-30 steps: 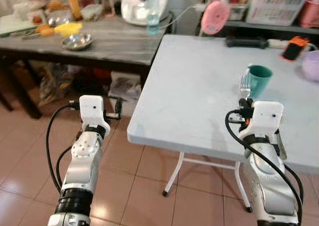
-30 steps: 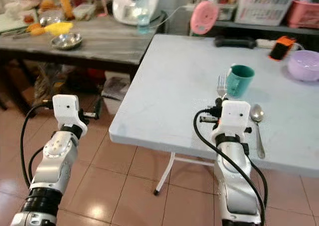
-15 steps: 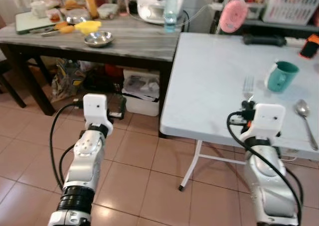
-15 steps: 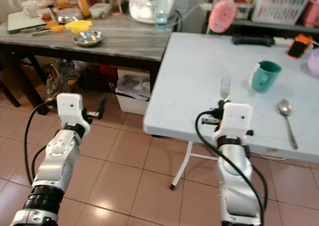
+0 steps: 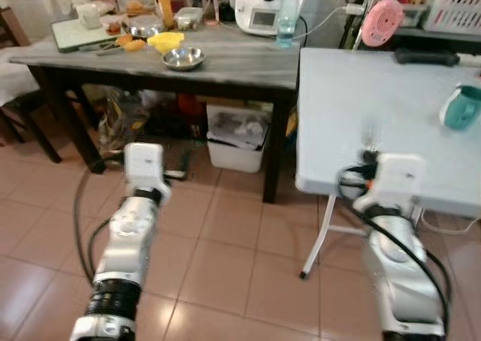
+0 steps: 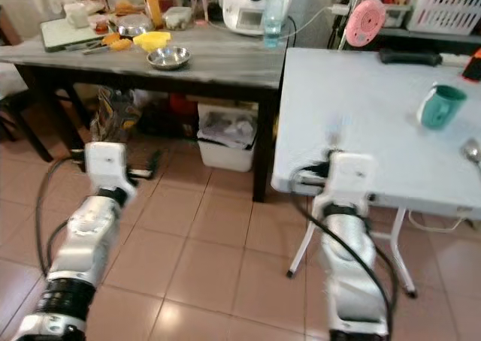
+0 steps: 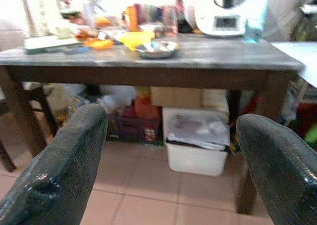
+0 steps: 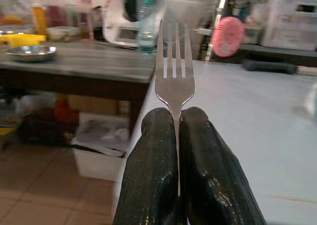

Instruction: Setting the table

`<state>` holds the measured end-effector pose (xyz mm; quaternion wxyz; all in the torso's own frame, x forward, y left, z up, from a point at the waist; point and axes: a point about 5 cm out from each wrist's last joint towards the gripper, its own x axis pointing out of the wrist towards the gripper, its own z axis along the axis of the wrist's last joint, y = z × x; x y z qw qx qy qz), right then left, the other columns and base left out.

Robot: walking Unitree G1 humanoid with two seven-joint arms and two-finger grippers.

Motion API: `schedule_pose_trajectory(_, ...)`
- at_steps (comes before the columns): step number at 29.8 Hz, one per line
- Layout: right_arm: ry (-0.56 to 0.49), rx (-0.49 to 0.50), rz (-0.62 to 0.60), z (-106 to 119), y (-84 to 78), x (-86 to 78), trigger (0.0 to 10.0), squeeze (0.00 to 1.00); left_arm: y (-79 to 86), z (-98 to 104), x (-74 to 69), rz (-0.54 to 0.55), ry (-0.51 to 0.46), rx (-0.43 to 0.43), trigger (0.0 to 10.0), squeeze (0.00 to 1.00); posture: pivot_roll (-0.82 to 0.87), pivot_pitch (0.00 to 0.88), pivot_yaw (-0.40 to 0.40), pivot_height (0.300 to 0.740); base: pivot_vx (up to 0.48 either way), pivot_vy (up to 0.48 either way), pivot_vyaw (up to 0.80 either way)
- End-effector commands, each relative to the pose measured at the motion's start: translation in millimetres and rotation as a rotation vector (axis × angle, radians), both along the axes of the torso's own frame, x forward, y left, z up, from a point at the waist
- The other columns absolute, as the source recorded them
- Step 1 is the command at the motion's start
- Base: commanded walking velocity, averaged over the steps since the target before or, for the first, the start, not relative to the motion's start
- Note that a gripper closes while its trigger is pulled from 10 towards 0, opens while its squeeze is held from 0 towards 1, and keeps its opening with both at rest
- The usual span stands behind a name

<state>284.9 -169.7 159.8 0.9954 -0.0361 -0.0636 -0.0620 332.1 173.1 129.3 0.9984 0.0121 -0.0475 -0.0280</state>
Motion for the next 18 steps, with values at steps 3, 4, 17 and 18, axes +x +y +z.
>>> schedule_pose_trajectory(3, -0.009, -0.016, -0.033, 1.7, -9.2, -1.5, 10.0, 0.00, -12.9, 0.5, -3.0, -0.074, -0.004, -0.061, 10.0, 0.00, -0.10, 0.024, 0.029, 0.740, 0.000, 0.000, 0.00)
schedule_pose_trajectory(4, -0.010, -0.017, -0.034, 1.6, -9.3, -1.5, 10.0, 0.00, -13.5, 1.2, -3.3, -0.077, -0.010, -0.057, 10.0, 0.00, -0.10, 0.024, 0.029, 0.740, 0.240, 0.000, 0.00)
schedule_pose_trajectory(17, -0.015, -0.022, -0.025, 1.8, -6.8, -0.8, 10.0, 0.00, -16.1, 3.3, -3.5, -0.102, -0.025, -0.057, 10.0, 0.00, -0.10, 0.020, 0.030, 0.740, 0.447, 0.000, 0.00)
schedule_pose_trajectory(18, -0.015, -0.023, -0.025, 1.7, -6.8, -0.8, 10.0, 0.00, -16.5, 3.2, -3.6, -0.104, -0.024, -0.057, 10.0, 0.00, -0.10, 0.021, 0.031, 0.740, 0.480, 0.000, 0.00)
